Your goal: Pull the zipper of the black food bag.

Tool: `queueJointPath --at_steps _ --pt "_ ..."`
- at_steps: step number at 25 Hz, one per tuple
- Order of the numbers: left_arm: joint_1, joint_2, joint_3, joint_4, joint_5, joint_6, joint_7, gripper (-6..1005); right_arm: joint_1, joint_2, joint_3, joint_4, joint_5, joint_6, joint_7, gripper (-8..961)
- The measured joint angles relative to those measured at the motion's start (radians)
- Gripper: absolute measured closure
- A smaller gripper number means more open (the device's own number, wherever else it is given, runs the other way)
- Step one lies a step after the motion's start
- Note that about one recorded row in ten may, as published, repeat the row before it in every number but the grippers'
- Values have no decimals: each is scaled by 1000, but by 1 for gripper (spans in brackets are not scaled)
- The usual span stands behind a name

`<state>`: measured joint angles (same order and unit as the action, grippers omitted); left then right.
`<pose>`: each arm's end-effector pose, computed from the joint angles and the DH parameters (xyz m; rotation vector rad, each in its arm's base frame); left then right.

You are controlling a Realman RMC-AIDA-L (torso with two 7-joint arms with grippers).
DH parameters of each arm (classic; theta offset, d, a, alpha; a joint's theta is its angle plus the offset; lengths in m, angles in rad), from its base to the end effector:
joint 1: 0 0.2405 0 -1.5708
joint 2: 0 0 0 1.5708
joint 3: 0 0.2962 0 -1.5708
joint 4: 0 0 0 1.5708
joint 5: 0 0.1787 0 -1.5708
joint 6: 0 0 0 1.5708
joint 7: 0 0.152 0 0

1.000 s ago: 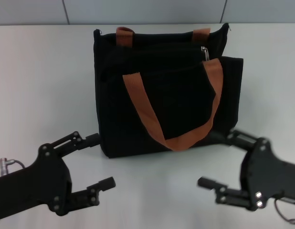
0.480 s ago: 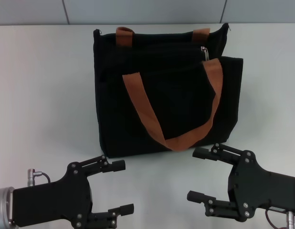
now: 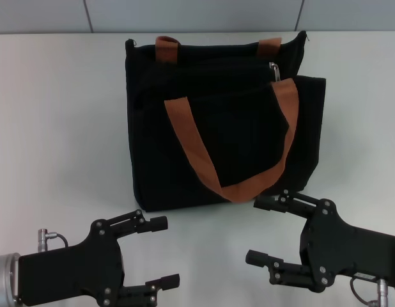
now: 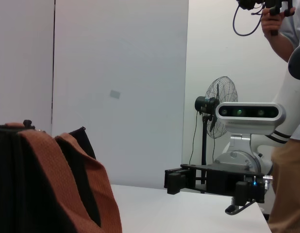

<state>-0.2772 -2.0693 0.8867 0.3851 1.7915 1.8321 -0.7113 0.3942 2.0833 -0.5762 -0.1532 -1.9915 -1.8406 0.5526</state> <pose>-0.2955 0.1964 -0.0537 -2.7687 -0.1698 -1.0723 0.2730 0.2126 -0.0675 -2.6507 0.1409 1.2179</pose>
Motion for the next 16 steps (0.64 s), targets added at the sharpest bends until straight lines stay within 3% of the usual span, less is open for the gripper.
queueJointPath --at_steps 16 --pt "3 0 -5 1 0 -1 1 204 -1 0 9 1 19 8 -25 201"
